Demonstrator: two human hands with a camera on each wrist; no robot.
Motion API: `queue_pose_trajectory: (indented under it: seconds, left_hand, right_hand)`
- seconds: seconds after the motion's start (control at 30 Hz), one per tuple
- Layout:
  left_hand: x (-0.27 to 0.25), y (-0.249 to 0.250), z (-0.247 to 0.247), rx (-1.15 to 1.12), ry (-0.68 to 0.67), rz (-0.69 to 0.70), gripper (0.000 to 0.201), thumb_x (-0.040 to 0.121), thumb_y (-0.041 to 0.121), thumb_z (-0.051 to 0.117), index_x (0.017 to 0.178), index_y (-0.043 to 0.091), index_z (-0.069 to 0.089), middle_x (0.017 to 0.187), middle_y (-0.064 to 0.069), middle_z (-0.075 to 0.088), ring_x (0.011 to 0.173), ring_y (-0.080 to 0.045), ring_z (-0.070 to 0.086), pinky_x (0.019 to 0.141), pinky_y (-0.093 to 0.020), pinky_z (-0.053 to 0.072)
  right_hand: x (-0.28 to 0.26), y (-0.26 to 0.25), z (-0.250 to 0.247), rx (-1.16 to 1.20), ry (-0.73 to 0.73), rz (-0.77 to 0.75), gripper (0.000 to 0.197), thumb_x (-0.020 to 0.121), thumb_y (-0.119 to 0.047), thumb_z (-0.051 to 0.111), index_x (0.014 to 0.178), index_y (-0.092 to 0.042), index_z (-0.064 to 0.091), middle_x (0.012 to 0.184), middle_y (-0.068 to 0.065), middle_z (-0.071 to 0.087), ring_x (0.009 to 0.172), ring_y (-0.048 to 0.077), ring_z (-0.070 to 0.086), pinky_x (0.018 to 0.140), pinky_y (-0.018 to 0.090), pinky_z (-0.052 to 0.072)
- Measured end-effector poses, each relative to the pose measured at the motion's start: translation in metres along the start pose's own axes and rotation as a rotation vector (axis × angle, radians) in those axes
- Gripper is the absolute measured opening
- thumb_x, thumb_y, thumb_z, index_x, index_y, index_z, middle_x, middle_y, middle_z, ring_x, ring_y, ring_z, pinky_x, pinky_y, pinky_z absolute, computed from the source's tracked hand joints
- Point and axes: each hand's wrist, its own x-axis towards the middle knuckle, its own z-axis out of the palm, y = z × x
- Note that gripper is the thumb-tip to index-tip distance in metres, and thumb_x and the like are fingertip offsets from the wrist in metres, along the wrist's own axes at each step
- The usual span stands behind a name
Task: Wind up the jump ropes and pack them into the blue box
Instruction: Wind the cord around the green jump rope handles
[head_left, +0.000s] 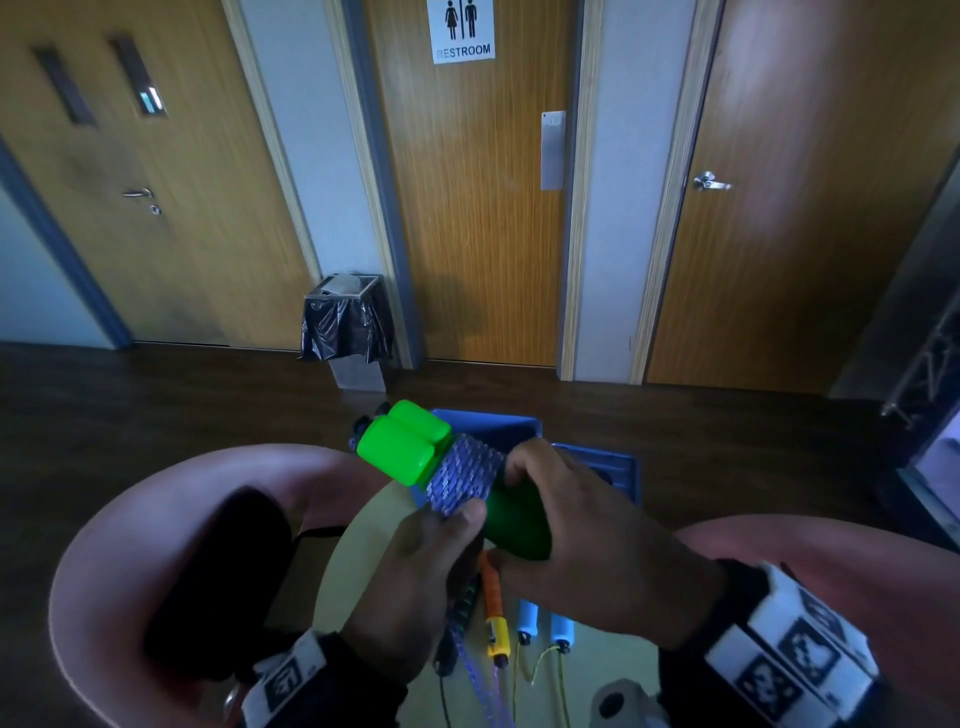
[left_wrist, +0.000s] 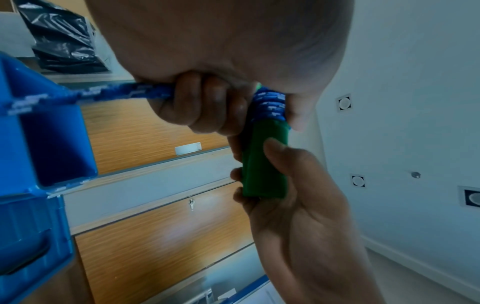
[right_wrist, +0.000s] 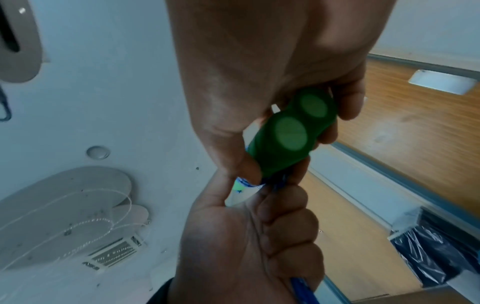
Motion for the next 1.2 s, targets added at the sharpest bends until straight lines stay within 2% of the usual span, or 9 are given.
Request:
queue_pose_trajectory:
  seconds: [0.1, 0.23, 0.4, 0.6, 0.73, 0.87, 0.97, 1.1, 1.2]
  left_hand:
    - [0.000, -0.001, -0.004, -0.041, -0.044, 0.013, 0.047, 0.059, 0.059, 0.079, 0.062, 0.017, 0.058, 0.066, -0.013, 0.041, 0.056, -0.020, 0.045, 0.058, -0.036, 0.032]
    - [0.000, -0.001, -0.002, -0.212, -0.068, -0.022, 0.040, 0.046, 0.036, 0.077, 0.069, 0.007, 0.062, 0.061, -0.012, 0.055, 0.055, -0.017, 0.055, 0.060, -0.033, 0.039]
    - [0.002, -0.004, -0.006, -0.229, -0.132, -0.076, 0.066, 0.046, 0.032, 0.076, 0.095, -0.008, 0.059, 0.072, -0.019, 0.064, 0.060, -0.022, 0.066, 0.054, -0.032, 0.052]
    - [0.005, -0.010, -0.013, -0.120, -0.100, -0.058, 0.066, 0.050, 0.042, 0.081, 0.086, -0.009, 0.060, 0.070, -0.019, 0.066, 0.061, -0.023, 0.064, 0.065, -0.036, 0.048]
    - [0.004, -0.004, -0.010, -0.099, -0.046, -0.035, 0.032, 0.059, 0.035, 0.082, 0.058, 0.010, 0.063, 0.056, -0.012, 0.055, 0.054, -0.018, 0.054, 0.065, -0.034, 0.044]
    - [0.010, 0.004, -0.004, -0.124, -0.079, 0.012, 0.047, 0.063, 0.049, 0.071, 0.061, 0.012, 0.042, 0.052, -0.002, 0.031, 0.044, -0.013, 0.031, 0.052, -0.028, 0.027]
    - [0.007, 0.017, 0.007, 0.067, -0.059, 0.060, 0.051, 0.076, 0.057, 0.066, 0.046, 0.021, 0.044, 0.049, -0.003, 0.029, 0.044, -0.016, 0.031, 0.050, -0.029, 0.027]
    - [0.004, 0.024, 0.019, 0.305, 0.027, 0.223, 0.059, 0.096, 0.054, 0.048, 0.054, 0.012, 0.044, 0.053, -0.006, 0.037, 0.047, -0.013, 0.037, 0.050, -0.019, 0.032]
    - [0.009, 0.016, 0.015, 0.404, -0.031, 0.196, 0.038, 0.097, 0.044, 0.053, 0.071, 0.017, 0.060, 0.055, 0.007, 0.046, 0.048, -0.005, 0.040, 0.053, -0.024, 0.037]
  right_hand:
    - [-0.006, 0.003, -0.005, 0.155, 0.005, 0.010, 0.051, 0.074, -0.034, 0.078, 0.105, -0.036, 0.039, 0.090, -0.009, 0.058, 0.076, 0.009, 0.062, 0.055, 0.020, 0.045]
    - [-0.011, 0.003, -0.006, 0.243, 0.030, -0.038, 0.047, 0.076, -0.027, 0.078, 0.108, -0.035, 0.044, 0.088, -0.013, 0.057, 0.071, 0.006, 0.058, 0.058, 0.014, 0.040]
    - [-0.018, 0.004, -0.003, 0.101, 0.066, -0.049, 0.054, 0.079, -0.045, 0.069, 0.125, -0.047, 0.040, 0.110, -0.026, 0.051, 0.100, -0.005, 0.053, 0.073, 0.006, 0.038]
    - [-0.019, 0.007, -0.001, 0.019, 0.033, -0.027, 0.060, 0.084, -0.054, 0.063, 0.136, -0.049, 0.034, 0.116, -0.028, 0.045, 0.101, -0.014, 0.047, 0.074, 0.003, 0.036]
    - [-0.018, 0.006, -0.003, 0.298, 0.017, 0.065, 0.053, 0.083, -0.042, 0.073, 0.125, -0.047, 0.041, 0.109, -0.023, 0.058, 0.097, -0.002, 0.061, 0.073, 0.011, 0.046]
    - [-0.008, 0.014, 0.001, 0.778, 0.014, 0.393, 0.035, 0.084, -0.033, 0.077, 0.111, -0.024, 0.058, 0.094, 0.009, 0.071, 0.070, 0.020, 0.070, 0.063, 0.035, 0.058]
    - [-0.006, 0.015, 0.001, 1.021, -0.129, 0.390, 0.030, 0.086, -0.039, 0.072, 0.095, -0.011, 0.066, 0.078, 0.018, 0.069, 0.056, 0.027, 0.064, 0.048, 0.028, 0.050]
    - [-0.004, 0.017, 0.001, 0.958, 0.076, 0.382, 0.030, 0.087, -0.040, 0.071, 0.089, -0.011, 0.068, 0.065, 0.012, 0.065, 0.048, 0.022, 0.057, 0.042, 0.025, 0.041]
    - [-0.002, 0.023, 0.001, 0.646, 0.276, 0.379, 0.023, 0.089, -0.036, 0.072, 0.087, -0.013, 0.066, 0.057, 0.003, 0.063, 0.046, 0.016, 0.057, 0.043, 0.023, 0.040]
